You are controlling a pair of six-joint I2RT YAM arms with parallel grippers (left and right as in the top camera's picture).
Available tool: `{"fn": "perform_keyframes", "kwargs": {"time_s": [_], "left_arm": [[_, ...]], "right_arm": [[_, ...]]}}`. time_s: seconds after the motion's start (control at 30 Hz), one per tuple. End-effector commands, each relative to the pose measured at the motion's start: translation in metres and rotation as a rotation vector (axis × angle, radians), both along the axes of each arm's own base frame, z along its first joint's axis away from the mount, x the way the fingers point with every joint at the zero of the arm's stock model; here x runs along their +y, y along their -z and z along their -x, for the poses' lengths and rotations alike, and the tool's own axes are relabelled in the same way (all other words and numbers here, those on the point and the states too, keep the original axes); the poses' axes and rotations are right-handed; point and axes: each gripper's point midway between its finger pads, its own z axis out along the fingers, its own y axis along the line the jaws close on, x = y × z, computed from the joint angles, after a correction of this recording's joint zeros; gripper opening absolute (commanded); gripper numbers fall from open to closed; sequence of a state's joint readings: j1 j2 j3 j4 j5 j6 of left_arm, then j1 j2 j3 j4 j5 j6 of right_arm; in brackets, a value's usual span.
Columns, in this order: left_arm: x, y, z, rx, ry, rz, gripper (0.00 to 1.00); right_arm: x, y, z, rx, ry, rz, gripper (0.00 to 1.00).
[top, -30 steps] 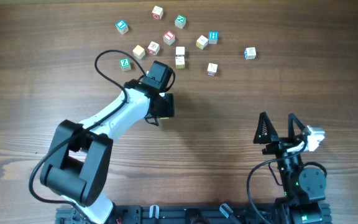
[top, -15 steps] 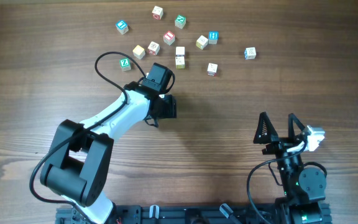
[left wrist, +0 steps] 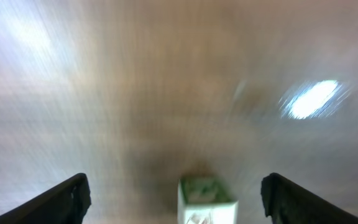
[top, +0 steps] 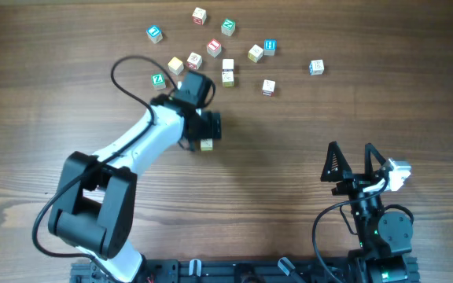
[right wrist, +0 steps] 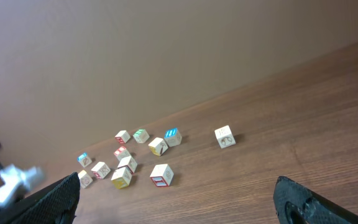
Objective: Form a horizontal line
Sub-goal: 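Lift the left gripper and move it back over the block cluster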
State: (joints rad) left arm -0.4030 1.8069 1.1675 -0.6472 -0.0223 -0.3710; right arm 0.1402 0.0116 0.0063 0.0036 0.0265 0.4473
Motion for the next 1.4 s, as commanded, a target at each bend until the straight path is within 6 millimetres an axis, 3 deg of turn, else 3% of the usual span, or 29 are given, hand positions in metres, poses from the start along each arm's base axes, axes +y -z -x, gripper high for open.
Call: {"fn": "perform_keyframes", "kwargs": {"time_s": [0.0, 0.03, 0.07, 0.1, 0.17, 0.23, 0.27, 0.3, 0.4, 0.43, 0.5, 0.7, 0.87, 1.03, 1.07, 1.37], "left_arm": [[0.003, -0.094, -0.062, -0.271, -0.035, 0.049, 0.78], [0.004, -0.117, -0.073, -0.329, -0.048, 0.063, 0.74], [0.007, -0.154, -0.088, -0.423, -0.066, 0.092, 0.62], [0.008, -0.189, -0.101, -0.512, -0.080, 0.124, 0.04], [0.014, -0.254, -0.122, -0.695, -0.078, 0.159, 0.04], [0.027, -0.332, -0.142, -0.962, -0.063, 0.168, 0.04], [0.037, -0.376, -0.149, -1.113, -0.087, 0.199, 0.04], [0.045, -0.405, -0.152, -1.210, -0.106, 0.216, 0.04], [0.069, -0.457, -0.153, -1.409, -0.154, 0.239, 0.04], [0.075, -0.463, -0.154, -1.438, -0.164, 0.237, 0.04], [0.087, -0.456, -0.159, -1.408, -0.182, 0.213, 0.04], [0.119, -0.391, -0.184, -1.084, -0.213, 0.110, 0.04], [0.150, -0.377, -0.199, -0.957, -0.235, 0.079, 0.04], [0.153, -0.371, -0.202, -0.945, -0.228, 0.063, 0.04], [0.153, -0.368, -0.204, -0.938, -0.228, 0.062, 0.08], [0.153, -0.322, -0.218, -0.834, -0.233, 0.053, 0.19]], "right_arm": [[0.001, -0.002, 0.000, -0.009, -0.008, -0.002, 1.00], [0.001, -0.002, 0.000, -0.009, -0.007, -0.002, 1.00], [0.001, -0.002, 0.000, -0.009, -0.008, -0.002, 1.00], [0.001, -0.002, 0.000, -0.009, -0.008, -0.002, 1.00], [0.001, -0.002, 0.000, -0.009, -0.008, -0.002, 1.00], [0.001, -0.002, 0.000, -0.009, -0.008, -0.002, 1.00], [0.001, -0.002, 0.000, -0.009, -0.008, -0.002, 1.00], [0.001, -0.002, 0.000, -0.009, -0.008, -0.002, 1.00], [0.001, -0.002, 0.000, -0.009, -0.008, -0.002, 1.00], [0.001, -0.002, 0.000, -0.009, -0.008, -0.002, 1.00], [0.001, -0.002, 0.000, -0.009, -0.008, -0.002, 1.00], [0.001, -0.002, 0.000, -0.009, -0.008, -0.002, 1.00], [0.001, -0.002, 0.000, -0.009, -0.008, -0.002, 1.00], [0.001, -0.002, 0.000, -0.009, -0.008, -0.002, 1.00], [0.001, -0.002, 0.000, -0.009, -0.008, -0.002, 1.00], [0.001, -0.002, 0.000, -0.009, -0.008, -0.002, 1.00]]}}
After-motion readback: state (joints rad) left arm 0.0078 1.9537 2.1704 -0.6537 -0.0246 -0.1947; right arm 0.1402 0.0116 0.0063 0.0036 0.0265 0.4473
